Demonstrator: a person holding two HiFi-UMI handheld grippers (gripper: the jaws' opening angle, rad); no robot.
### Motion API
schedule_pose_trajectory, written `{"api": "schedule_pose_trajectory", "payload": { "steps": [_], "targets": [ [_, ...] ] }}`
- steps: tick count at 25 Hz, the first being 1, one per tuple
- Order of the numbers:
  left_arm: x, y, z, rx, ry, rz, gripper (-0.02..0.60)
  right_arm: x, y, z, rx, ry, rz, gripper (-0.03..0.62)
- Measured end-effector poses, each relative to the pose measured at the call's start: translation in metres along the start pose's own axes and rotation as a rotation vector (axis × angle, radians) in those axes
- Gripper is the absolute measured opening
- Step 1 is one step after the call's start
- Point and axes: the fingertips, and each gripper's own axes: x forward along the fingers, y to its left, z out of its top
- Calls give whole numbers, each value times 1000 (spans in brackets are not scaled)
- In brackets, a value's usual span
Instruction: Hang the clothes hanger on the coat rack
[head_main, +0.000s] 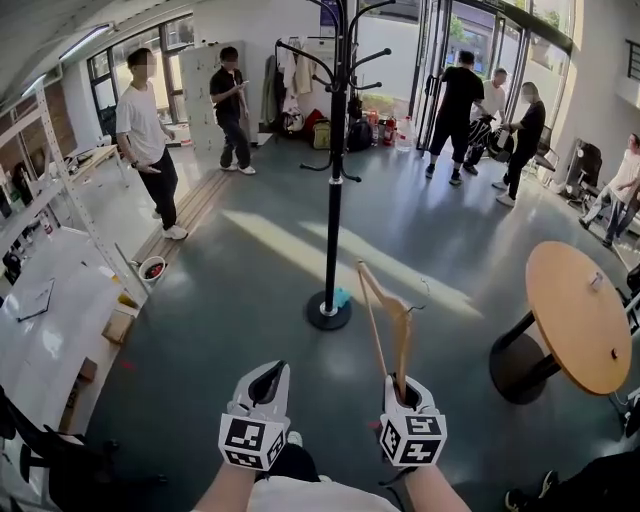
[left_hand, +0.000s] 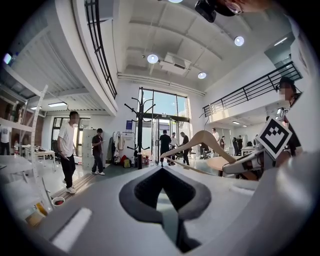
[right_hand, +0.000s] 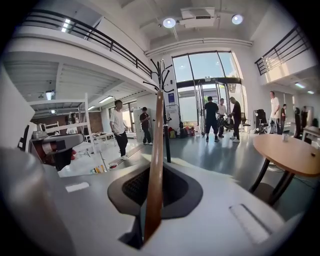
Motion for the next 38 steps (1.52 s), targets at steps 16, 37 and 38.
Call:
{"api": "schedule_pose_trajectory", "payload": {
  "steps": [16,37,38],
  "targets": [
    [123,99,-6,-18,16,-64,0,132,-12,32,45,49,-93,54],
    [299,231,23,-36,-15,-129,0,303,-66,132,111,5,-280,54],
    [304,233,24,-37,-18,-122,0,308,-70,135,111,3,-277,54]
  ]
}}
